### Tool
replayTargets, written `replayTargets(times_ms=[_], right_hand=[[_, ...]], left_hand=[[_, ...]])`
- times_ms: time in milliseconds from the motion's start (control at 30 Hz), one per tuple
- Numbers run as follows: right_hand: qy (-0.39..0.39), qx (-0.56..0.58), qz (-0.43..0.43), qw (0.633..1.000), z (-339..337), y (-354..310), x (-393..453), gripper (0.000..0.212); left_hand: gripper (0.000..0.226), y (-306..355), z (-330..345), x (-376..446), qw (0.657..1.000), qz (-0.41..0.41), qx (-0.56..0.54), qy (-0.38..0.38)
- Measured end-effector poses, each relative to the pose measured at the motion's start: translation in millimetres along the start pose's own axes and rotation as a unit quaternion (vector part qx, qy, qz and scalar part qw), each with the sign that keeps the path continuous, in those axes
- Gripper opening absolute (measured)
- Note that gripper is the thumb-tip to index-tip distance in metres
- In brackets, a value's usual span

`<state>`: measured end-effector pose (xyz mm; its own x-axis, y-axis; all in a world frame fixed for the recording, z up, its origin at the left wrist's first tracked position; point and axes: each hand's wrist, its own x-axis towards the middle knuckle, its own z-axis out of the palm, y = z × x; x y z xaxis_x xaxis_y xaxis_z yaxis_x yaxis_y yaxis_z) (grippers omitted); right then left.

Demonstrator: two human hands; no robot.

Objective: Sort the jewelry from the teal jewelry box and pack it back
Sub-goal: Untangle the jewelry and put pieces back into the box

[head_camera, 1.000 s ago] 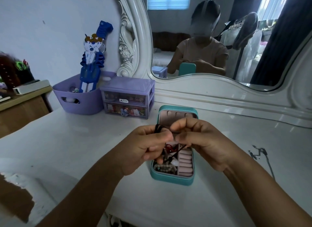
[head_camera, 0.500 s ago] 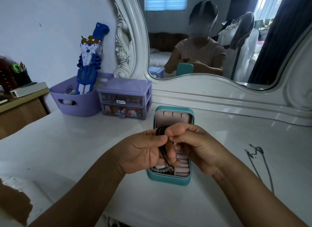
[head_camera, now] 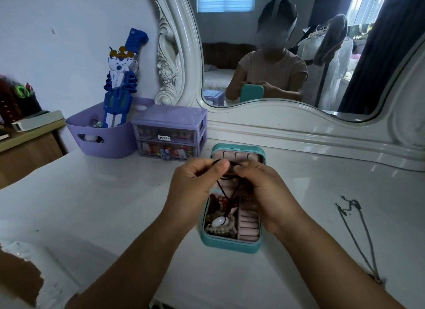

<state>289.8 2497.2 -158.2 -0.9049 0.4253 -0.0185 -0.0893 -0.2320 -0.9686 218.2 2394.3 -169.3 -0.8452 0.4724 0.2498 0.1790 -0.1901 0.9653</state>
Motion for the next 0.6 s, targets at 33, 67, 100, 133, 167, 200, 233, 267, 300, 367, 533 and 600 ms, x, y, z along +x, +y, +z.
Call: replayTargets(times_ms=[33, 67, 100, 133, 167, 200, 233, 267, 300, 367, 533, 600], right_hand=[[0.035, -0.067, -0.035, 0.997, -1, 3, 2, 0.015], [0.075, -0.157, -0.084, 0.981, -3, 7, 4, 0.016], [0.118, -0.243, -0.138, 0.953, -4, 11, 6, 0.016], [0.163, -0.308, -0.193, 0.917, -5, 14, 8, 0.014], [0.206, -0.356, -0.246, 0.878, -4, 17, 9, 0.012], [0.242, -0.387, -0.292, 0.840, -3, 20, 9, 0.010], [0.268, -0.408, -0.318, 0.813, -3, 22, 10, 0.008], [0.283, -0.420, -0.322, 0.800, -4, 24, 12, 0.007], [0.287, -0.422, -0.308, 0.803, -4, 24, 13, 0.007], [0.272, -0.418, -0.265, 0.825, -6, 25, 17, 0.006], [0.212, -0.313, -0.213, 0.901, -4, 19, 22, 0.014], [0.216, -0.295, -0.210, 0.907, 0, 18, 22, 0.018]], left_hand=[[0.009, -4, -3, 5, 0.997, 0.032, 0.063, 0.035], [0.010, -9, -7, 10, 0.990, 0.055, 0.118, 0.056], [0.011, -13, -8, 14, 0.983, 0.072, 0.155, 0.064], [0.012, -17, -10, 18, 0.979, 0.081, 0.177, 0.062], [0.013, -21, -10, 21, 0.978, 0.082, 0.186, 0.052], [0.013, -23, -9, 23, 0.979, 0.079, 0.183, 0.037], [0.012, -25, -8, 26, 0.982, 0.075, 0.172, 0.021], [0.012, -26, -7, 27, 0.984, 0.075, 0.160, 0.009], [0.013, -29, -7, 30, 0.987, 0.073, 0.146, 0.002], [0.016, -30, -5, 32, 0.991, 0.075, 0.108, -0.005], [0.020, -32, 4, 26, 0.987, 0.121, 0.078, 0.077], [0.020, -34, 8, 25, 0.981, 0.136, 0.074, 0.114]])
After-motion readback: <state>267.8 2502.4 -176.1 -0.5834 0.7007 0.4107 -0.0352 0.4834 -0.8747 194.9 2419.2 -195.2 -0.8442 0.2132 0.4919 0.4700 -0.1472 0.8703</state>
